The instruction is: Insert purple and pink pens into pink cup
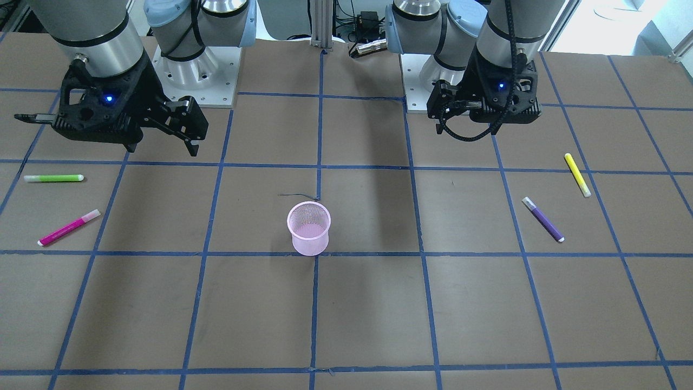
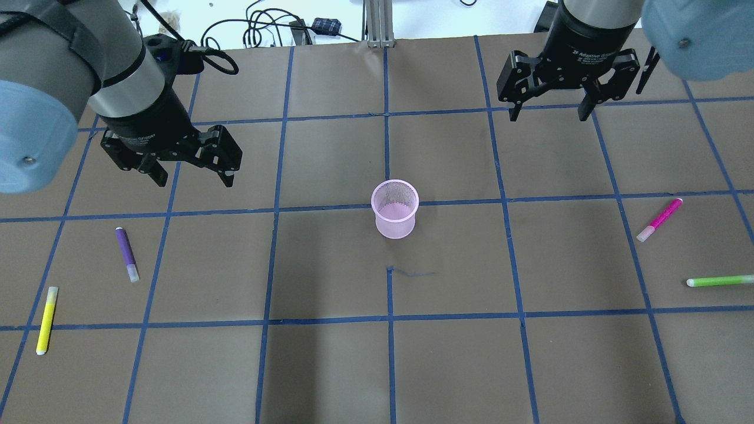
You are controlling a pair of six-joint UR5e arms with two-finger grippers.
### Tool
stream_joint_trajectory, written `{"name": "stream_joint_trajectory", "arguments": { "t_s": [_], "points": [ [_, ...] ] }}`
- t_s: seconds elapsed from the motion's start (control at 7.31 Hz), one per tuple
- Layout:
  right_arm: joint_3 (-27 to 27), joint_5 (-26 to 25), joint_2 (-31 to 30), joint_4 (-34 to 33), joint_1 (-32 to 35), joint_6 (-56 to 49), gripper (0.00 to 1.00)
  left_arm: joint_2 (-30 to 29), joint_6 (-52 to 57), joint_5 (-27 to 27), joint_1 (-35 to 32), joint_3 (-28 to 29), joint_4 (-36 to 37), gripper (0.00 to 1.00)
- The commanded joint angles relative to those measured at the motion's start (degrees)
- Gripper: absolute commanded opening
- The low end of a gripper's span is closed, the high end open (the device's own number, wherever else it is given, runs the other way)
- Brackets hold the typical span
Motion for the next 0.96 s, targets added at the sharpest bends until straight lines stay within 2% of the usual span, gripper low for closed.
{"name": "stream_joint_trajectory", "arguments": {
  "t_s": [0.0,0.41,0.68,0.82],
  "points": [
    [0.02,0.05,-0.07,0.05,0.0,0.0,1.0,0.08,0.66,-0.04,-0.01,-0.02,0.0,1.0],
    [0.02,-0.12,0.1,0.05,-0.09,-1.04,1.0,0.52,1.02,0.05,-0.01,0.16,0.09,1.0],
    [-0.59,-4.41,0.1,1.09,-0.7,-12.16,1.0,0.52,1.11,0.05,0.43,0.33,0.09,1.0],
    [-1.21,-10.18,0.27,1.1,-0.79,-13.35,1.0,0.44,1.2,0.05,0.52,0.33,0.18,1.0]
  ]
}}
